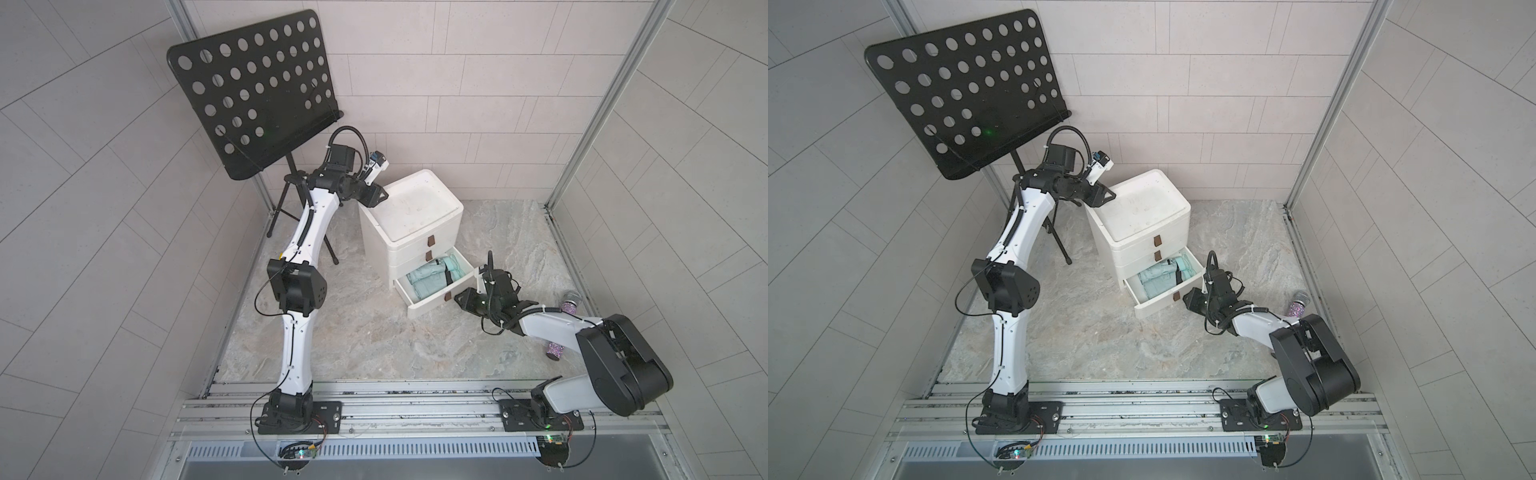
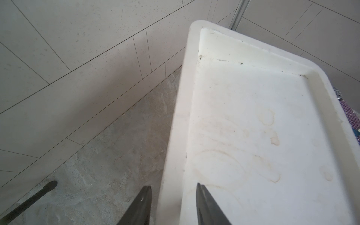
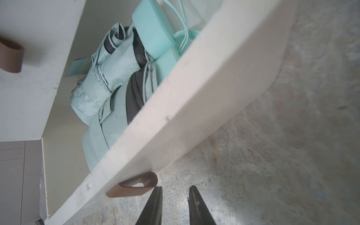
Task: Place the umbrella in the drawer by color
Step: Close the drawer in the storage box.
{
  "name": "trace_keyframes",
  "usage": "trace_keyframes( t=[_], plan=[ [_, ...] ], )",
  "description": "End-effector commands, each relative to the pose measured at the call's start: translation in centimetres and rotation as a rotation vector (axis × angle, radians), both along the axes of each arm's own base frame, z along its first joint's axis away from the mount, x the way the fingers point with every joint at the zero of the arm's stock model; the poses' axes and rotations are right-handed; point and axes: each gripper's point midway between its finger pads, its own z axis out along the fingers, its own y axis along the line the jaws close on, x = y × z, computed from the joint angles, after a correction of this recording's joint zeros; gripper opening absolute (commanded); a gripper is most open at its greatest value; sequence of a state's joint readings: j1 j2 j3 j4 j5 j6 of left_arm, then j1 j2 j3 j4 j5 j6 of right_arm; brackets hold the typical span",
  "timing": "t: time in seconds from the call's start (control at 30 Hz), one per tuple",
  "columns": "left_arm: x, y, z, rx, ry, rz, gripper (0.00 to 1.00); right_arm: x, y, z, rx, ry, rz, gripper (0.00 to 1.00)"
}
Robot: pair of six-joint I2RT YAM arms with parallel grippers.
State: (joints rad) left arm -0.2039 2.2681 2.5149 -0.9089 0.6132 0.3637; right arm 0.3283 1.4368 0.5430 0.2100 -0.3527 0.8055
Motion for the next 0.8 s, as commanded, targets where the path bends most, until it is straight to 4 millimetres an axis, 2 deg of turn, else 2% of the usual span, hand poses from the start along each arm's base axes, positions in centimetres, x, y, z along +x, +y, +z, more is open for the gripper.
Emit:
trace_keyframes(
  t=[0.0,0.17,0.2,0.47,0.77],
  plan=[
    [-1.6,-3.4,-2.4,-0.042,0.096,-0.094,0.42,2.0,0.0,1.4,0.023,-0.049,-0.029,0.26],
    [-1.7,-3.9,-3.0,-0.039,0.107,-0.105,0.41,3.0,0.2,1.5,0.027,-0.049,-0.033,0.26],
    [-1.8,-4.1,-3.1,-0.039,0.109,-0.107,0.41,3.9,0.5,2.5,0.036,-0.069,-0.032,0.26],
    [-2.2,-4.6,-3.4,-0.032,0.119,-0.121,0.4,5.4,1.5,3.1,0.068,-0.085,-0.024,0.25],
    [-2.4,-5.0,-3.8,-0.024,0.126,-0.128,0.4,6.9,2.7,2.2,0.111,-0.077,-0.029,0.25]
  ],
)
